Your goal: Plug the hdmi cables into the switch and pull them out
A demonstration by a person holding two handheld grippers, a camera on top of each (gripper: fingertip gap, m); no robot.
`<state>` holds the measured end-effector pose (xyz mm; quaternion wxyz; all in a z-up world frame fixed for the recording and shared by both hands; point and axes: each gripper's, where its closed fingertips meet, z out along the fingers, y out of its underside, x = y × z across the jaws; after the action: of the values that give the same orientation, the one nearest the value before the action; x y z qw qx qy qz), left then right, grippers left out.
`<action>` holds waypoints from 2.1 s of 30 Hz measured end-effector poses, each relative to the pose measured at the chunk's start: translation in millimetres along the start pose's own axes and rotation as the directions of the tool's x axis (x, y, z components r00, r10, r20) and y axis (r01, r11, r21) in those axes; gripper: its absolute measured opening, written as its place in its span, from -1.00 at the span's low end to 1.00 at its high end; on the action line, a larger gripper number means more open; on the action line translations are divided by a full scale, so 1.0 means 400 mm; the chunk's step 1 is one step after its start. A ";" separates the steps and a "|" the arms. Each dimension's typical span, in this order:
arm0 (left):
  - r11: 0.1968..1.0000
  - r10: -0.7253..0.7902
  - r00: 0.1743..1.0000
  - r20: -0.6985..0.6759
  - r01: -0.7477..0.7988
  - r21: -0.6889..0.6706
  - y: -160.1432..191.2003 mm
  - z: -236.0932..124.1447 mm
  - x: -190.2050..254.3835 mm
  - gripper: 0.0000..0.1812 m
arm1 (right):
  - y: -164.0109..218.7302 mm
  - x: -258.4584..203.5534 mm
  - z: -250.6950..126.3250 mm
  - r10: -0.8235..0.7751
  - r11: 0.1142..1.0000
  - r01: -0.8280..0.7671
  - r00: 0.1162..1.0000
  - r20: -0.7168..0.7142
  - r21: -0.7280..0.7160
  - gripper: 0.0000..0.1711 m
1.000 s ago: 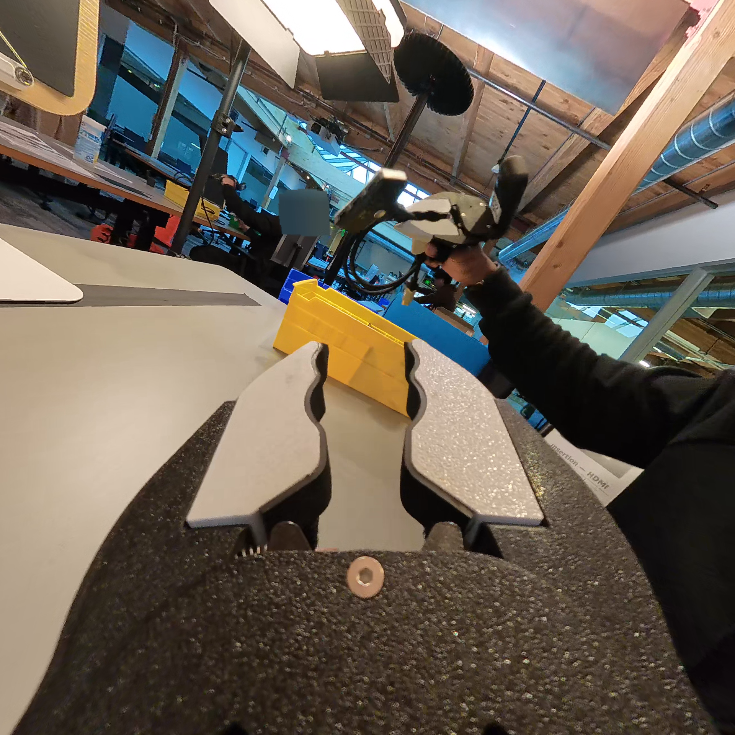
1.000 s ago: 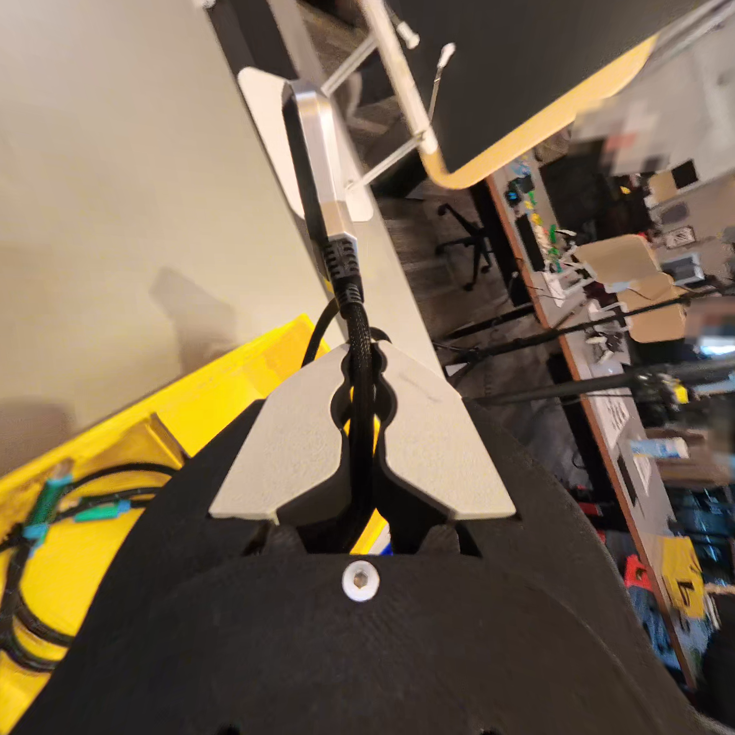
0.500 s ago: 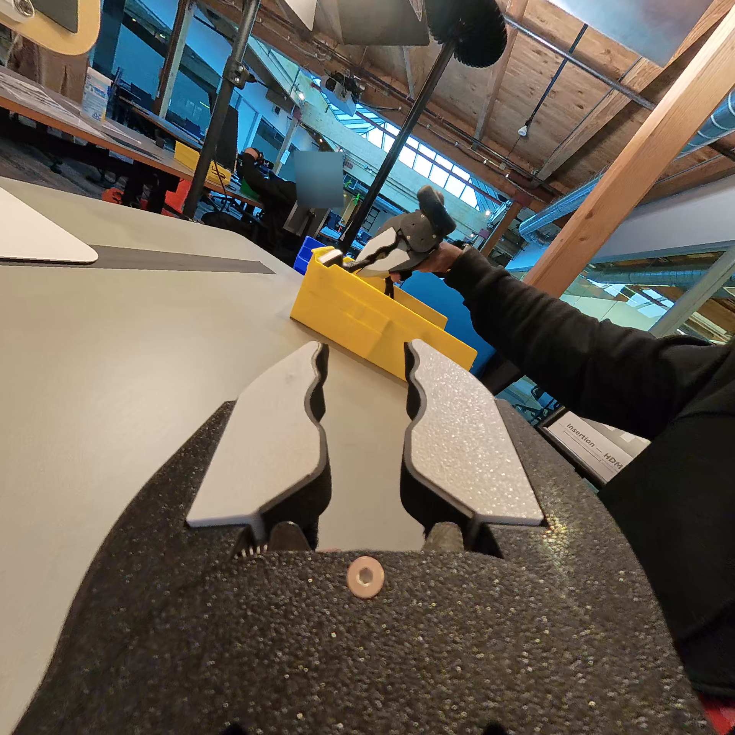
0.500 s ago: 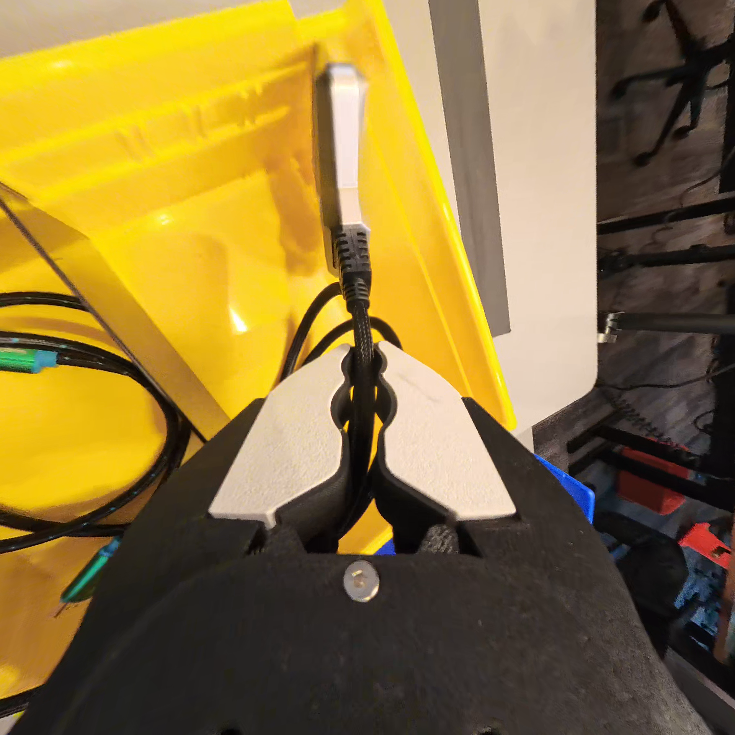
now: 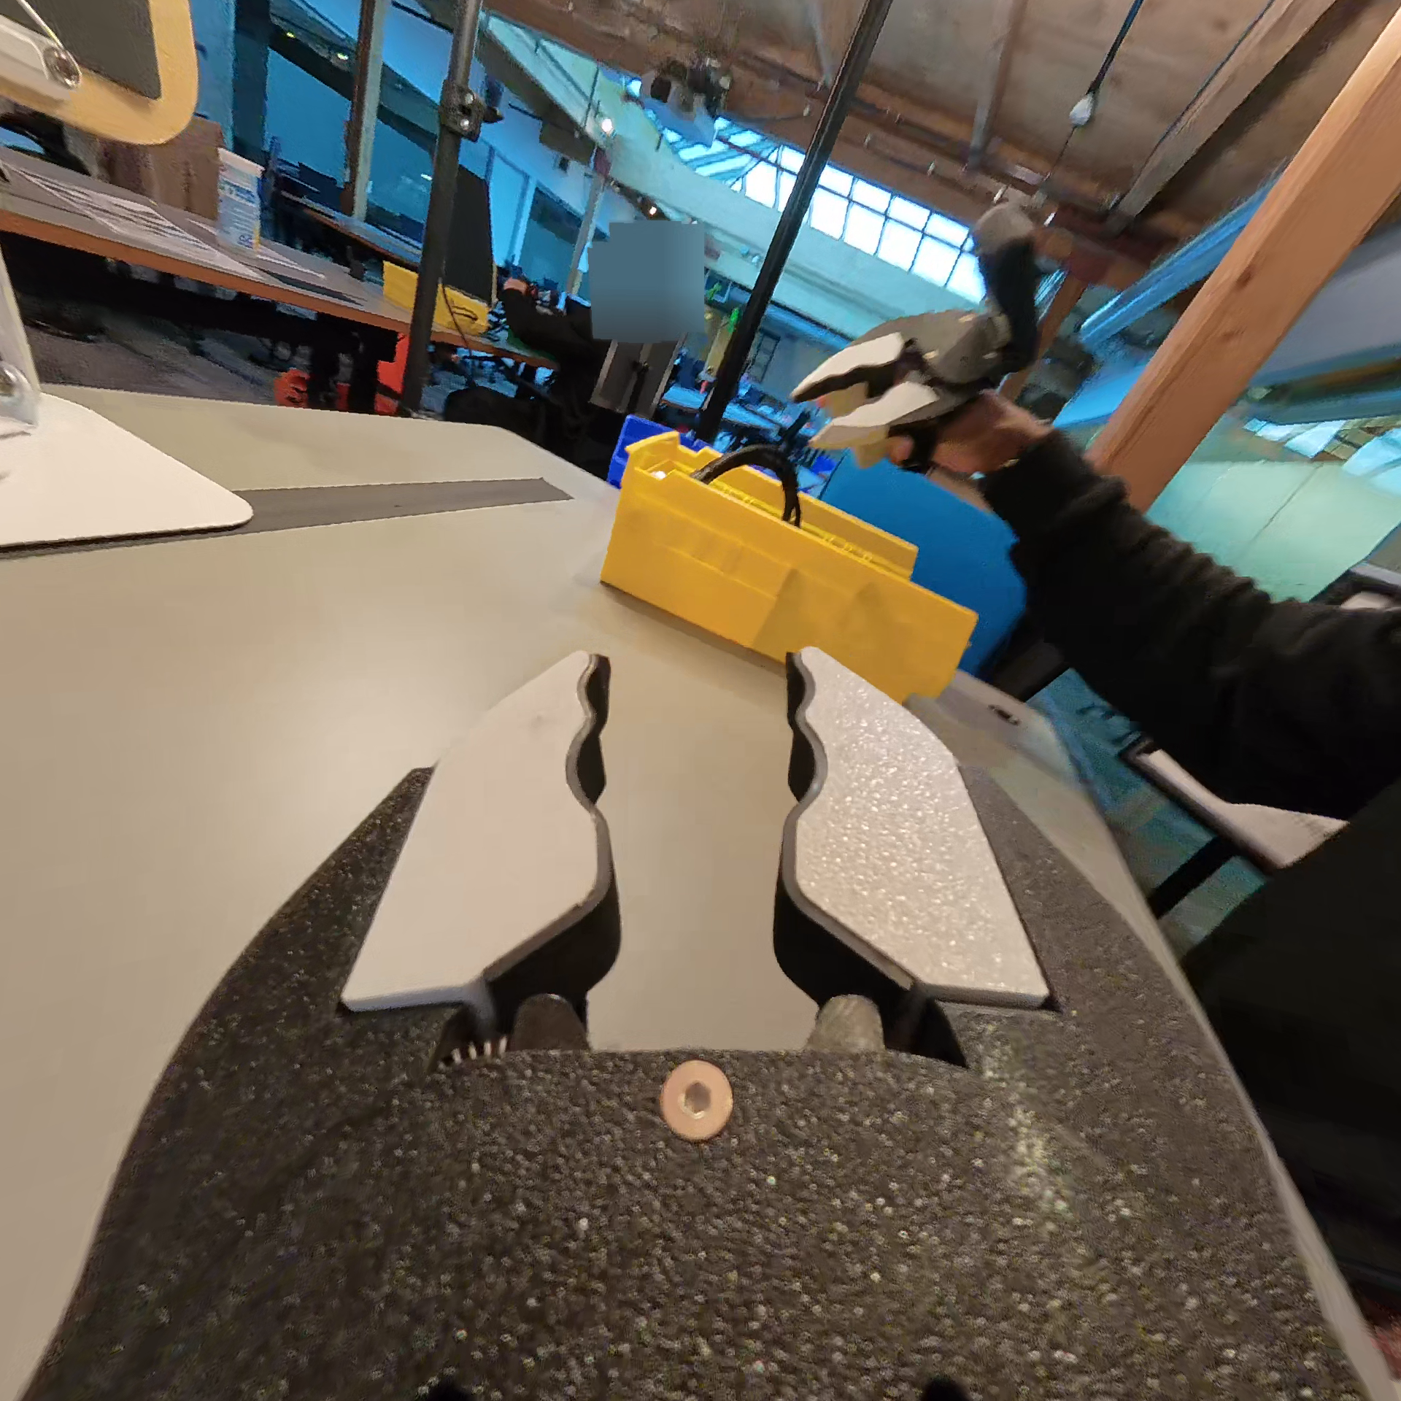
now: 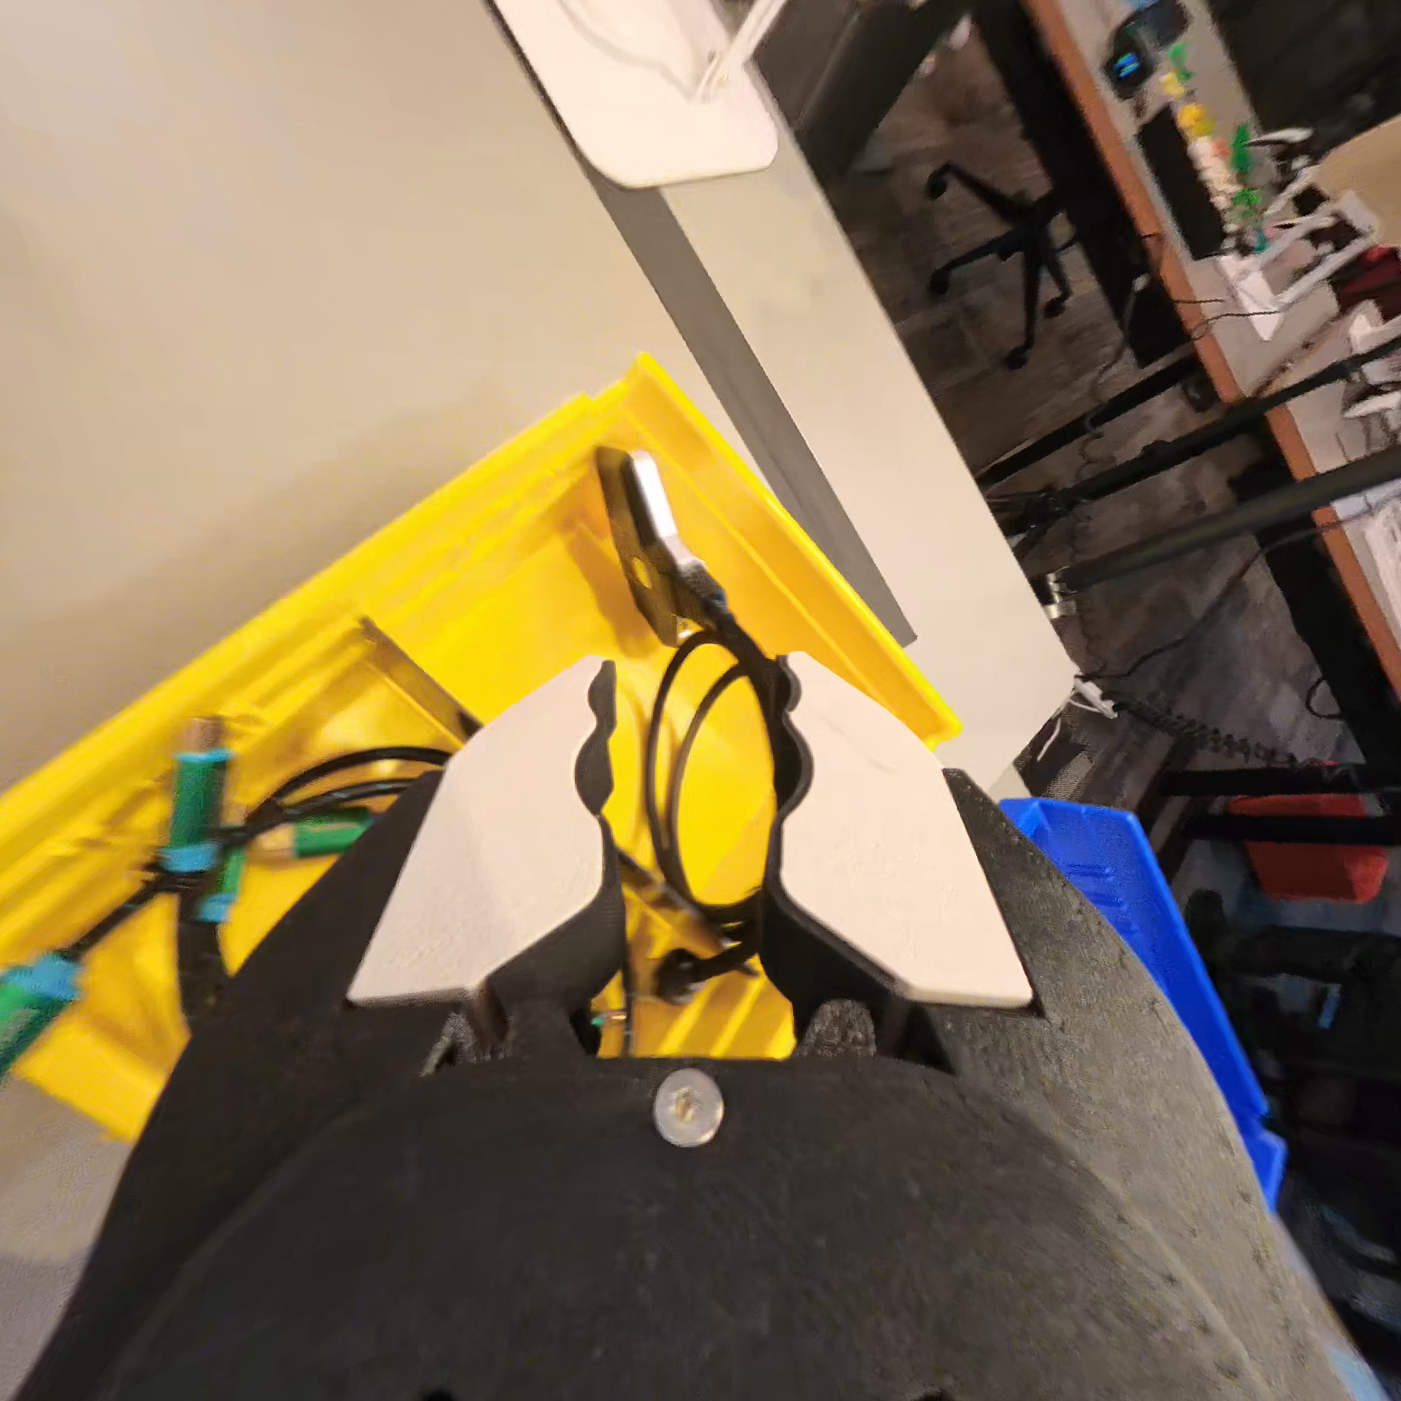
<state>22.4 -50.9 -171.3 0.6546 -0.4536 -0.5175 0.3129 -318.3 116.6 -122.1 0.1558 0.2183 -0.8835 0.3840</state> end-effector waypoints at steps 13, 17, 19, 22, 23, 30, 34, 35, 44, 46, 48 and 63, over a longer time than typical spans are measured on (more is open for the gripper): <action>0.844 0.526 0.745 0.410 -0.517 -0.143 -0.027 -0.093 -0.017 -0.75 | 0.021 -0.374 -0.175 0.525 0.763 -0.353 0.827 -0.200 0.541 -0.67; 0.820 0.540 0.651 0.533 -0.550 -0.159 -0.025 -0.210 0.028 -0.81 | 0.078 -0.416 -0.211 0.653 0.636 -0.400 0.735 -0.184 0.660 -0.68; 0.830 0.493 0.597 0.633 -0.540 -0.138 -0.019 -0.295 0.049 -0.83 | 0.094 -0.436 -0.218 0.699 0.555 -0.461 0.710 -0.087 0.693 -0.65; 0.866 0.365 0.501 0.785 -0.493 -0.088 -0.012 -0.438 0.079 -0.60 | 0.109 -0.442 -0.231 0.710 0.537 -0.484 0.702 -0.060 0.692 -0.59; 0.866 0.330 0.434 0.838 -0.493 -0.086 -0.016 -0.491 0.091 -0.53 | 0.114 -0.441 -0.237 0.718 0.528 -0.485 0.694 -0.061 0.697 -0.57; 0.913 0.234 -0.022 0.972 -0.338 -0.228 0.004 -0.832 0.063 -0.14 | 0.124 -0.429 -0.212 0.721 0.586 -0.485 0.678 -0.144 0.649 -0.45; 0.952 0.221 0.013 0.975 -0.219 -0.213 0.017 -0.912 -0.005 -0.07 | 0.122 -0.421 -0.166 0.701 0.646 -0.497 0.686 -0.193 0.579 -0.29; 0.955 0.223 0.027 0.974 -0.205 -0.213 0.017 -0.917 -0.018 -0.07 | 0.121 -0.419 -0.158 0.702 0.649 -0.502 0.686 -0.194 0.571 -0.26; 0.871 0.480 -0.023 0.877 -0.107 -0.480 0.045 -0.872 -0.101 -0.19 | 0.104 -0.420 -0.126 0.674 0.681 -0.495 0.712 -0.198 0.539 -0.30; 0.858 0.509 -0.023 0.861 -0.066 -0.509 0.058 -0.867 -0.116 -0.25 | 0.101 -0.429 -0.110 0.652 0.708 -0.492 0.732 -0.200 0.506 -0.32; 0.870 0.489 -0.022 0.872 -0.062 -0.490 0.055 -0.872 -0.120 -0.33 | 0.098 -0.440 -0.090 0.625 0.740 -0.490 0.755 -0.200 0.461 -0.34; 0.861 0.498 -0.015 0.867 -0.107 -0.497 0.033 -0.896 -0.134 -0.88 | 0.121 -0.432 -0.057 0.550 0.829 -0.441 0.757 -0.354 0.345 -0.97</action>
<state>353.5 -189.6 -223.5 -0.0353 -0.3082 -0.7442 0.5916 -192.4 208.8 -213.3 0.2148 -0.1002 -0.7979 0.5543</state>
